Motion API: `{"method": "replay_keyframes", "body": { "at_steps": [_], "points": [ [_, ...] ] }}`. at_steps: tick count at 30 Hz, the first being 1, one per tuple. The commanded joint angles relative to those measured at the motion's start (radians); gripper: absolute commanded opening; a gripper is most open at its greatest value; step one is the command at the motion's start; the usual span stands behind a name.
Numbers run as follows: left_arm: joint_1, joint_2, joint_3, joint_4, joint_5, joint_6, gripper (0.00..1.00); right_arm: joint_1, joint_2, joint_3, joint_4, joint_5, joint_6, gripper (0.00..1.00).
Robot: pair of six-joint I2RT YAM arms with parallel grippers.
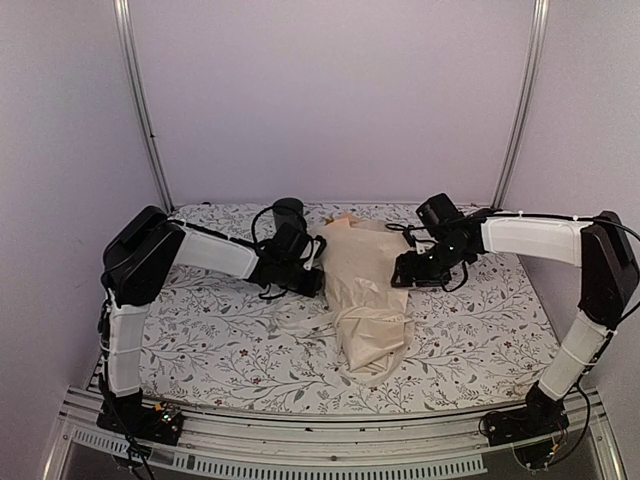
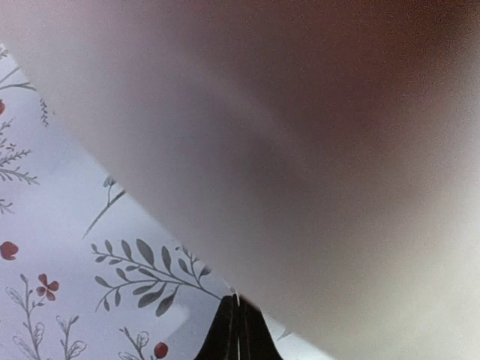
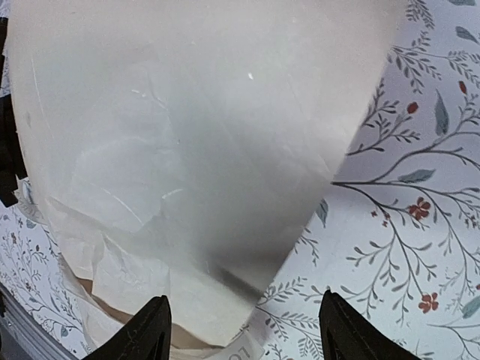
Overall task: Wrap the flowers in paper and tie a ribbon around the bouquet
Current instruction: Cross the half-tied ribbon over the folded bouquet.
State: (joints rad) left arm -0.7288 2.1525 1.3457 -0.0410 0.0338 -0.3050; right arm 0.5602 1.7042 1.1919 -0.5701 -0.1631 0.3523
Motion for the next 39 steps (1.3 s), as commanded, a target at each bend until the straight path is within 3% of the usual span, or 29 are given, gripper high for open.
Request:
{"method": "replay_keyframes", "body": {
  "at_steps": [1,5,10,14,23,31,35,39],
  "points": [
    [0.011,-0.045,-0.006,-0.019,-0.017,0.021,0.0,0.089,-0.106,0.011,-0.154,0.261,0.048,0.68],
    [0.012,-0.048,-0.012,-0.012,-0.018,0.02,0.0,0.29,-0.15,0.049,-0.206,0.431,0.085,0.6],
    [0.017,-0.049,-0.014,-0.013,-0.017,0.021,0.0,0.521,-0.079,0.063,-0.088,0.157,0.024,0.52],
    [0.022,-0.062,-0.03,-0.013,-0.027,0.026,0.0,0.658,0.094,0.149,-0.116,0.136,0.062,0.55],
    [0.031,-0.091,-0.072,0.008,-0.021,0.027,0.0,0.685,0.272,0.231,-0.173,0.182,0.111,0.56],
    [0.033,-0.092,-0.072,0.007,-0.021,0.036,0.0,0.693,0.24,0.255,-0.169,0.115,0.076,0.51],
    [0.038,-0.096,-0.072,0.006,-0.023,0.038,0.0,0.686,0.186,0.248,-0.17,0.215,0.091,0.52],
    [0.041,-0.099,-0.073,0.006,-0.02,0.038,0.0,0.673,0.239,0.257,-0.216,0.273,0.128,0.52]
  ]
}}
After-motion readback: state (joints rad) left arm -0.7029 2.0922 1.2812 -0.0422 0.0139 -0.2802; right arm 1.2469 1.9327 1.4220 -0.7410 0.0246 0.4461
